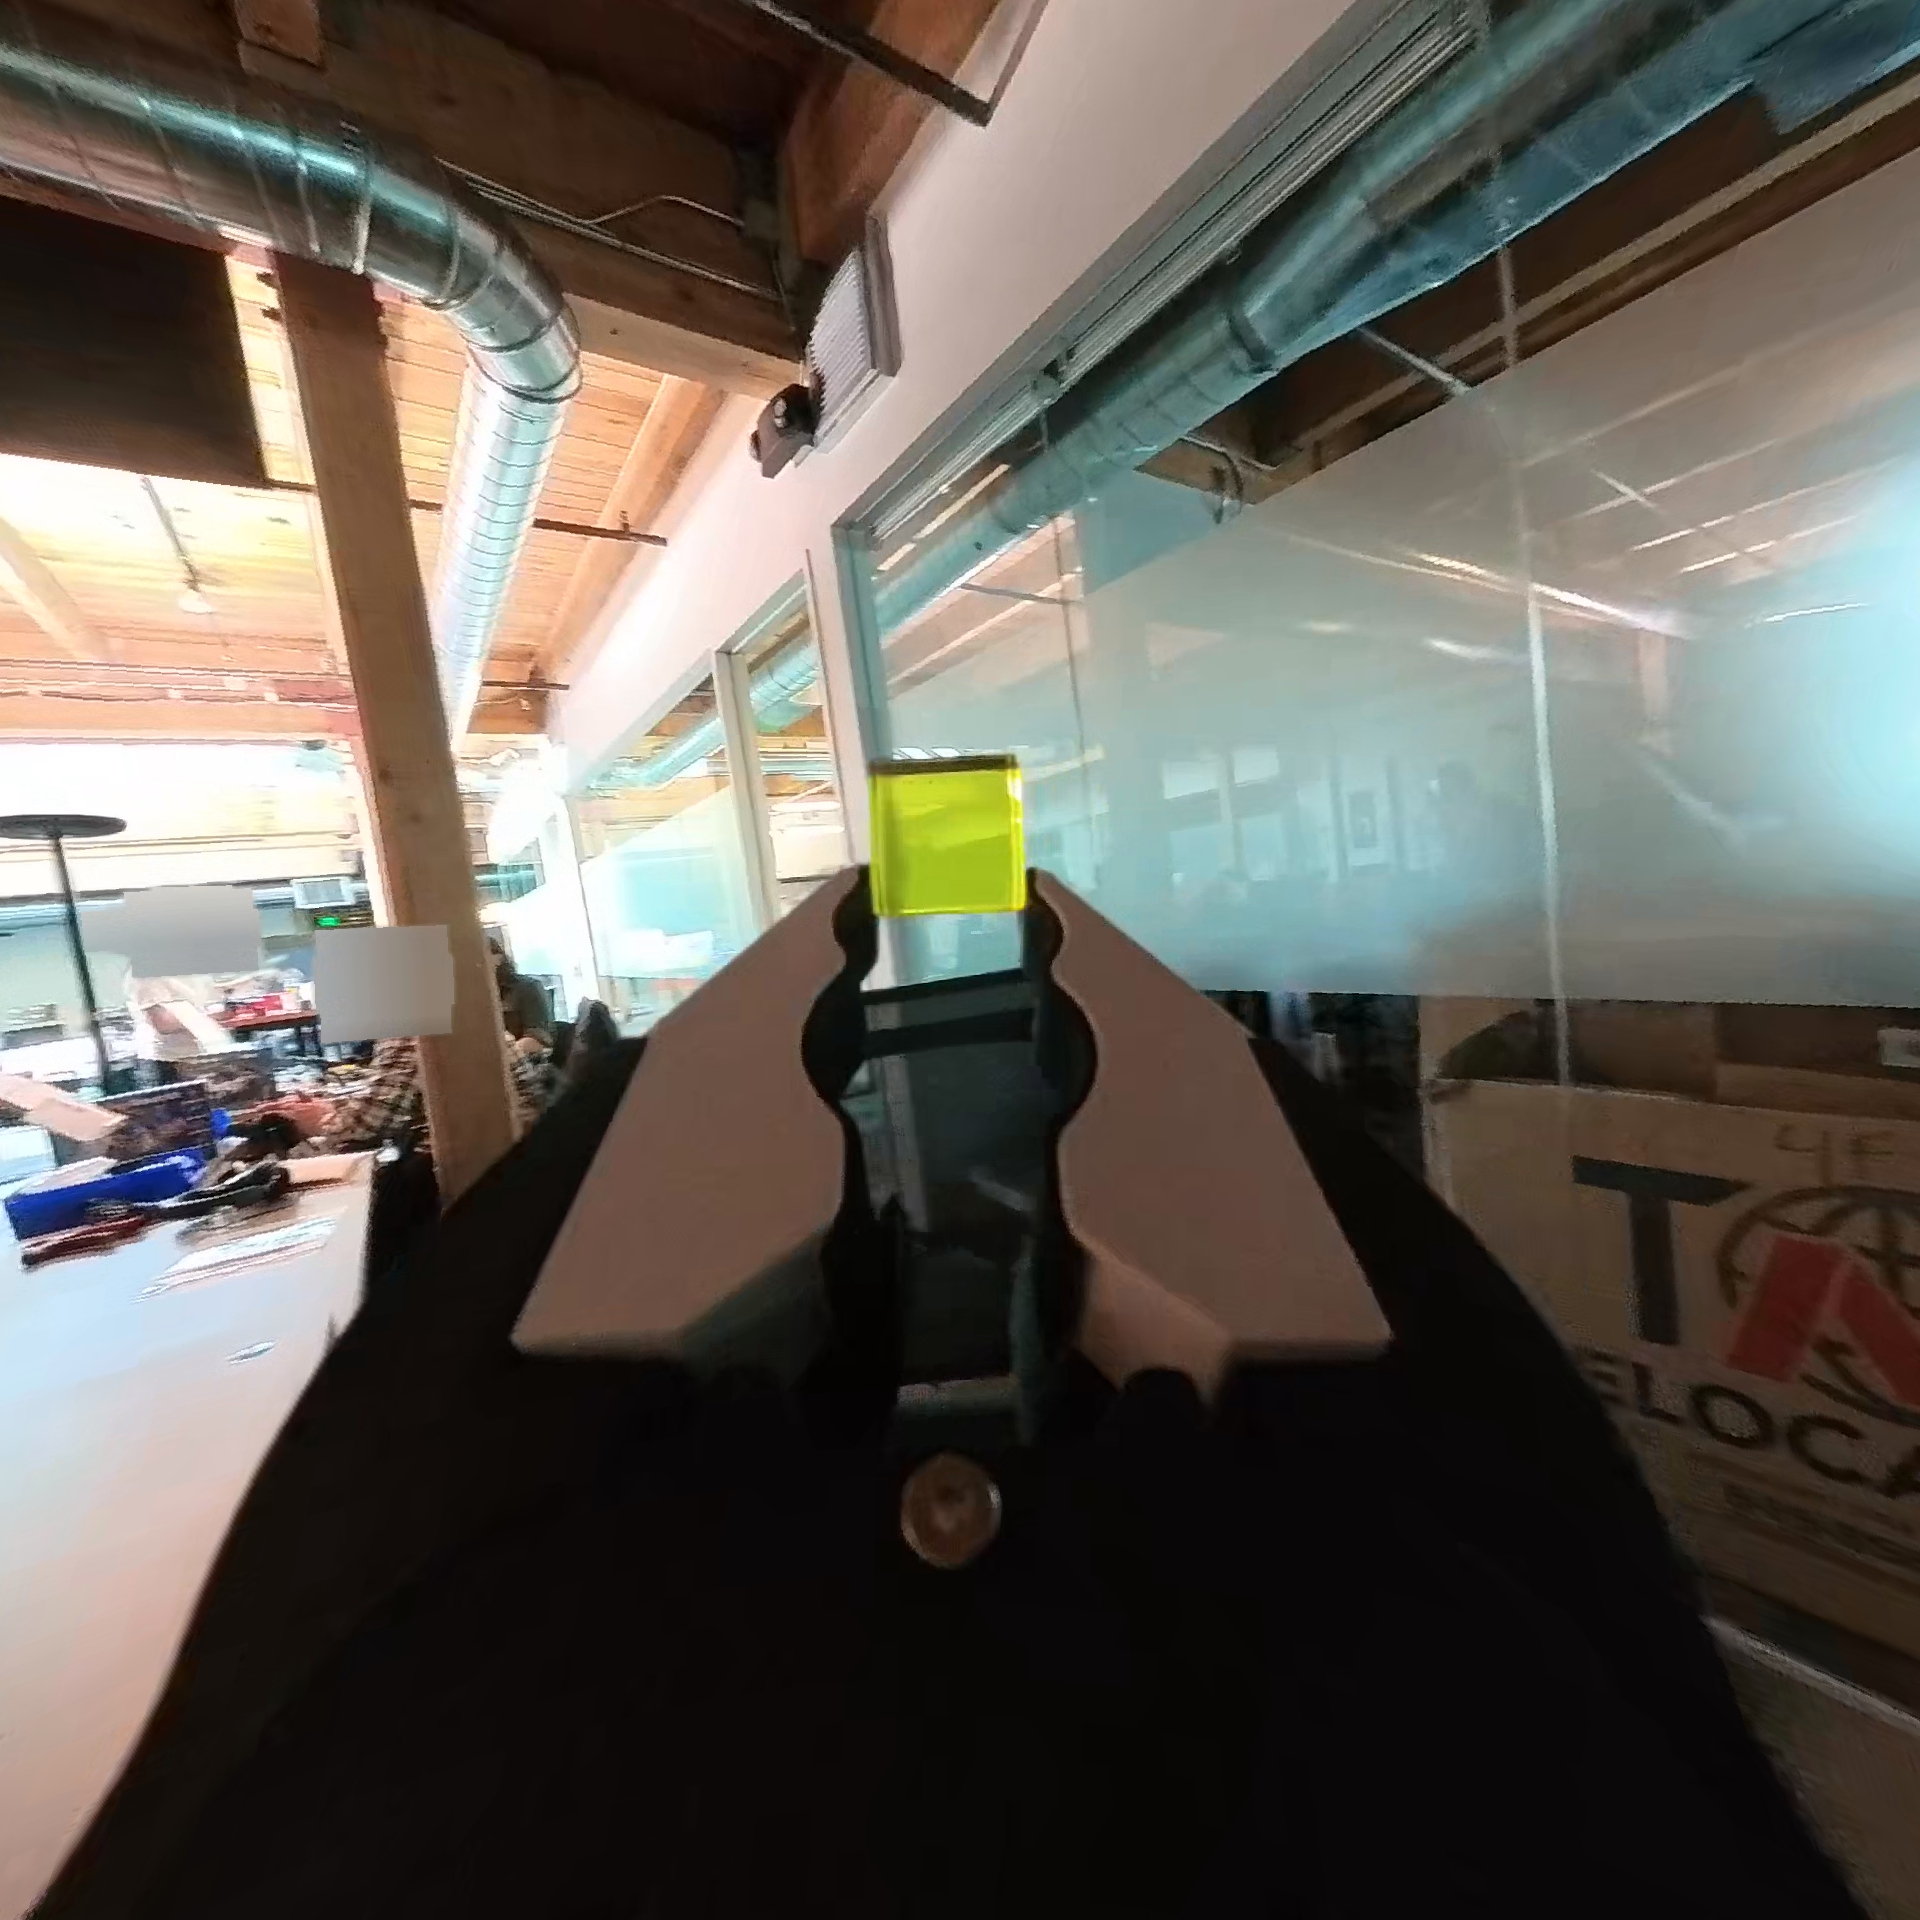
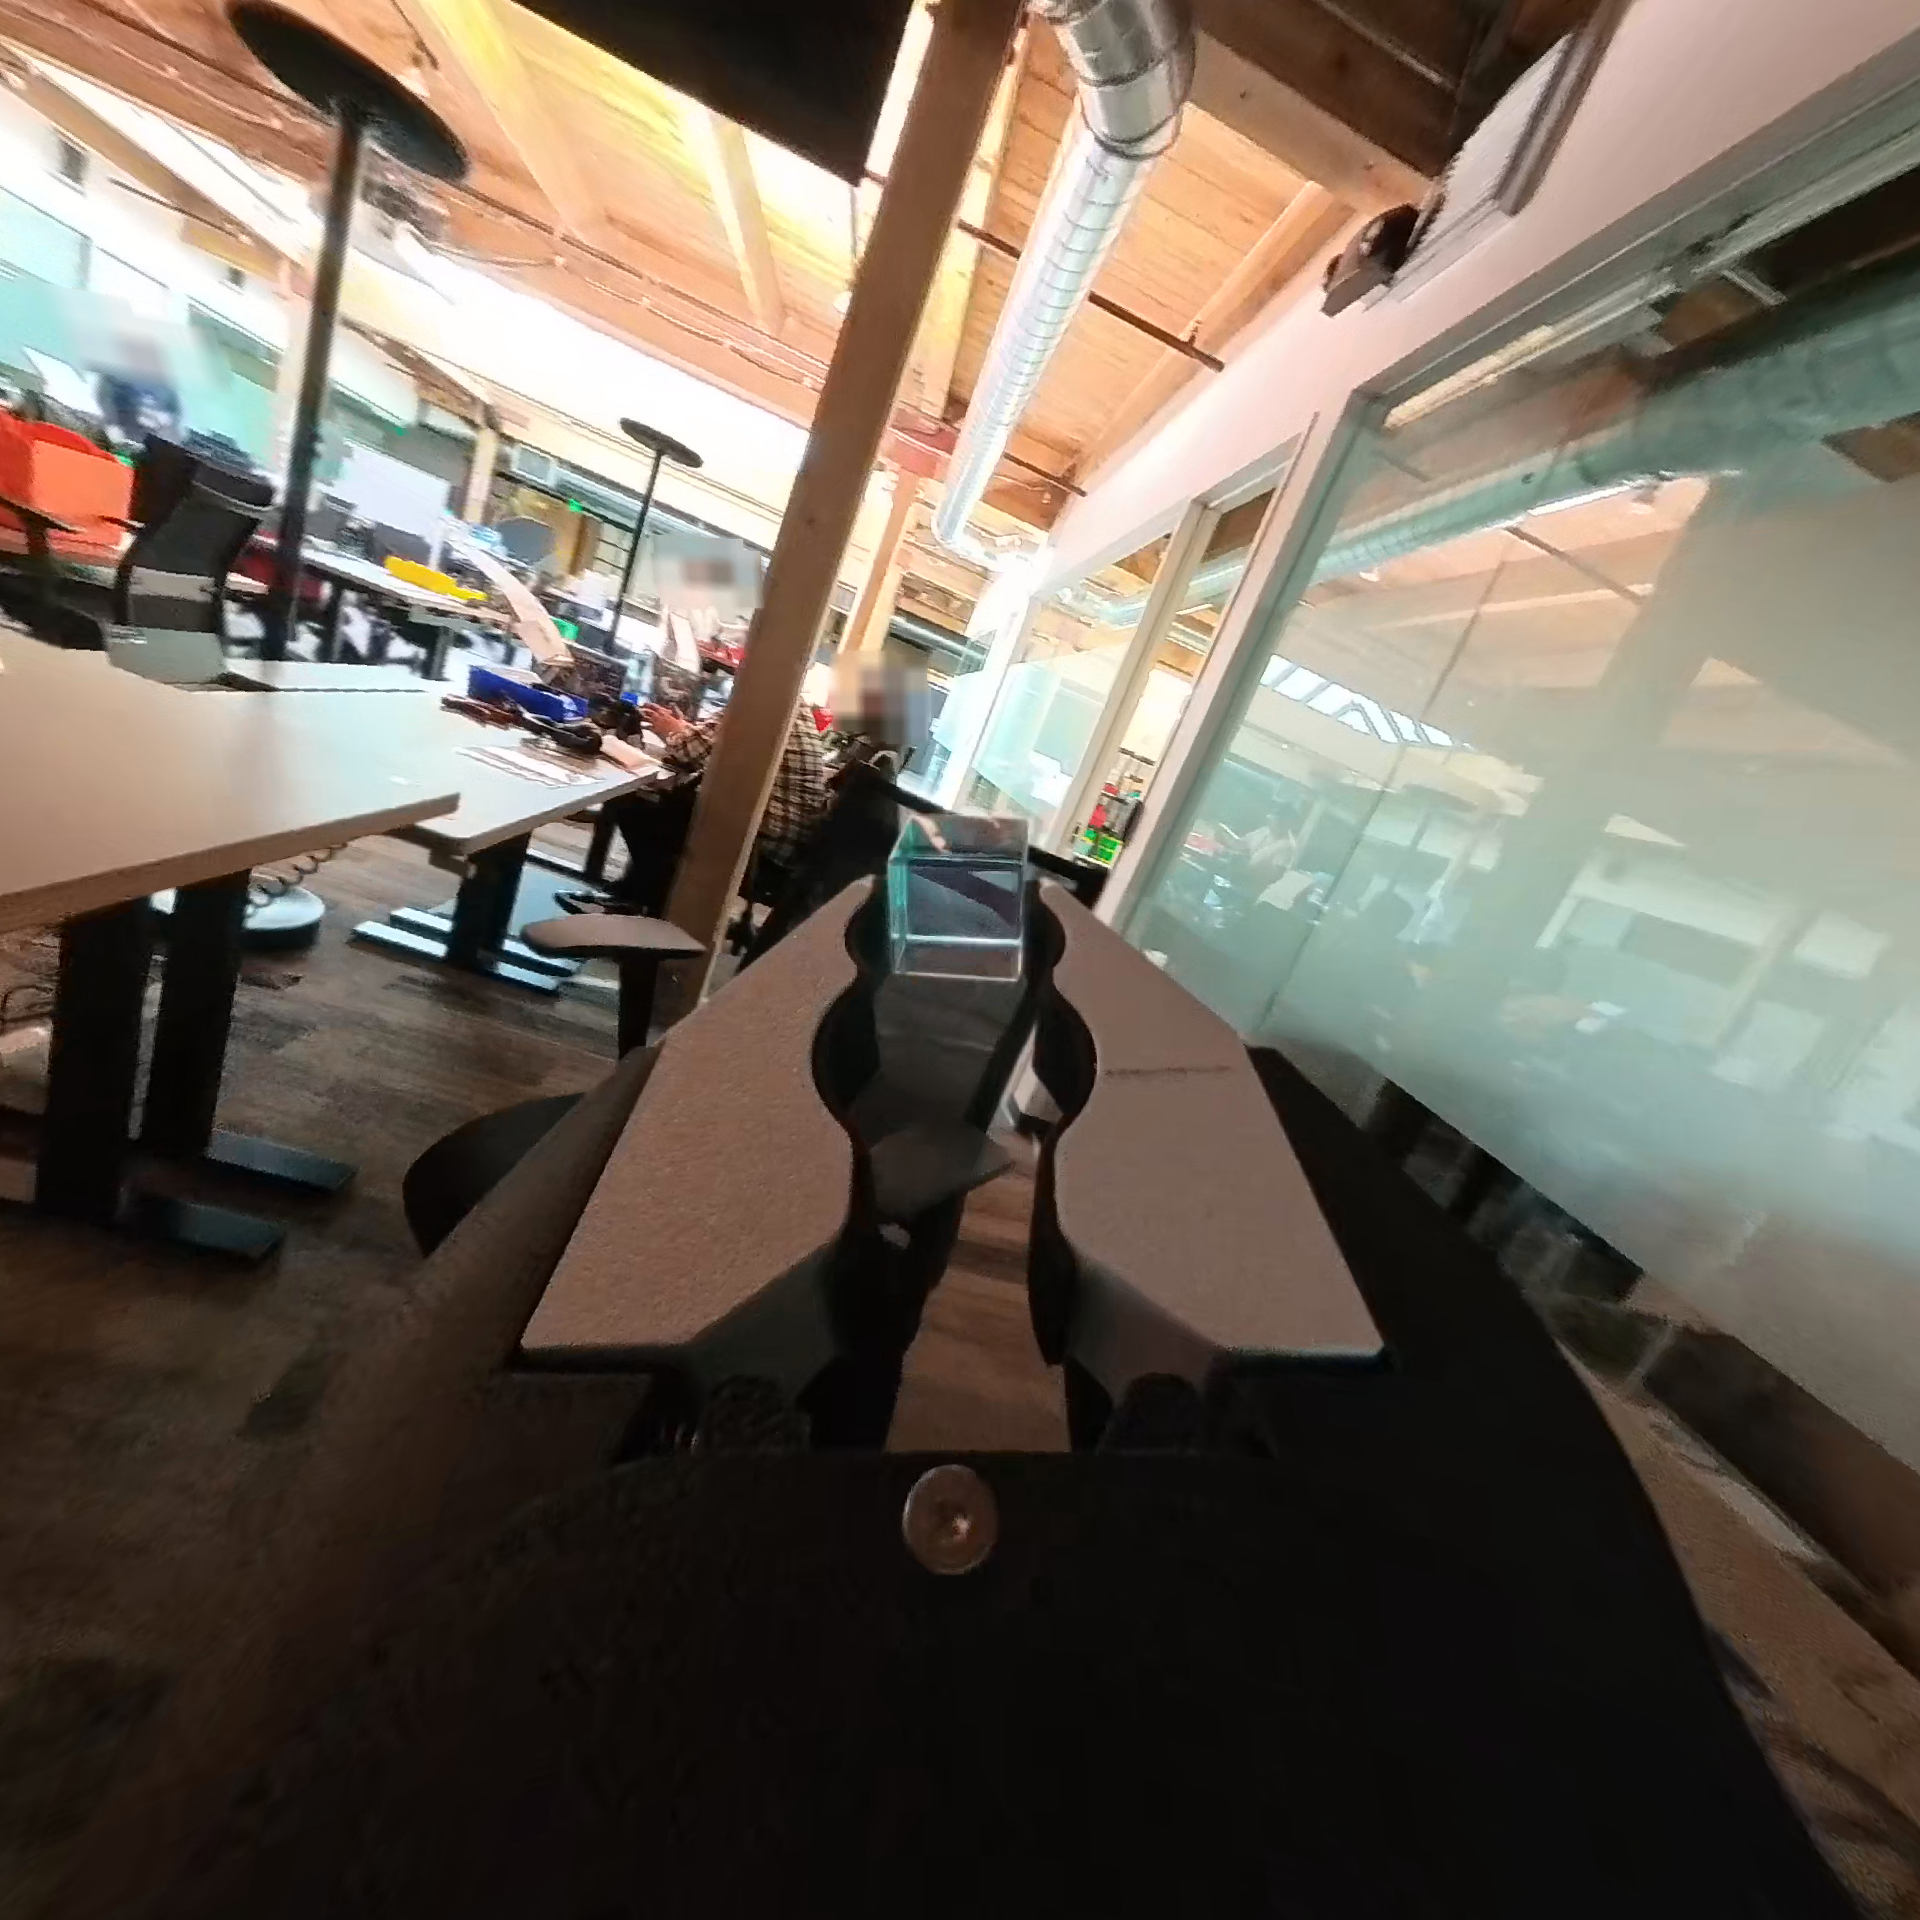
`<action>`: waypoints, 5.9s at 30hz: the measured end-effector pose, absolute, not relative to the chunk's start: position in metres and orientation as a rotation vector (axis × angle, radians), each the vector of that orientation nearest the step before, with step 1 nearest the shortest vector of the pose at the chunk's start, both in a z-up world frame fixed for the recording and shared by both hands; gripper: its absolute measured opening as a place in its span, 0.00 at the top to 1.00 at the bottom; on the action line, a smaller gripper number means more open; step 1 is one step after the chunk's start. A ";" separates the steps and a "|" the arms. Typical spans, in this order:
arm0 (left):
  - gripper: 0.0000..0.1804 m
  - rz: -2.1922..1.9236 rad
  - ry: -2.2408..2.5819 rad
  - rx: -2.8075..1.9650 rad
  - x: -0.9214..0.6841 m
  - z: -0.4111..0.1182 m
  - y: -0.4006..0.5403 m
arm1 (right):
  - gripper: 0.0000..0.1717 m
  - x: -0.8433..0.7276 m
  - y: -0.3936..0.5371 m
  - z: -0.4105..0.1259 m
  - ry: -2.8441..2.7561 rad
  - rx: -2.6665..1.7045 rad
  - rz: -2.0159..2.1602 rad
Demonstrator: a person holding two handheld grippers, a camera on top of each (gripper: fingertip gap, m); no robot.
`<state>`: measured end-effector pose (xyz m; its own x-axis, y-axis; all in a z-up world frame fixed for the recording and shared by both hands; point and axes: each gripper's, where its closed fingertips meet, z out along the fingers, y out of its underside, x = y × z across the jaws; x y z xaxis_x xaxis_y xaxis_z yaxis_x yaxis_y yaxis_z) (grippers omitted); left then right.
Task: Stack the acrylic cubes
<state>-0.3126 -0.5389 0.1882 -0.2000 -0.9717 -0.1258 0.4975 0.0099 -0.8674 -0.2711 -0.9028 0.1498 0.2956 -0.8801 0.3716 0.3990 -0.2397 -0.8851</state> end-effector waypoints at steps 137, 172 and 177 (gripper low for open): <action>0.66 -0.045 0.401 -1.475 -0.345 0.081 -0.299 | 0.86 -0.272 -0.217 0.027 -2.193 -1.454 0.960; 0.67 -0.110 0.361 -1.495 -0.352 0.078 -0.299 | 0.82 -0.272 -0.211 0.022 -2.080 -1.487 1.140; 0.65 -0.122 0.370 -1.483 -0.349 0.083 -0.296 | 0.76 -0.270 -0.209 0.038 -1.956 -1.467 1.168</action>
<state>-0.3492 -0.2958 0.0830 0.9379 -0.3041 -0.1669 -0.1449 0.0937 -0.9850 -0.2697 -0.2090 0.0383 -0.3486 0.9263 -0.1428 0.5651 0.0862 -0.8205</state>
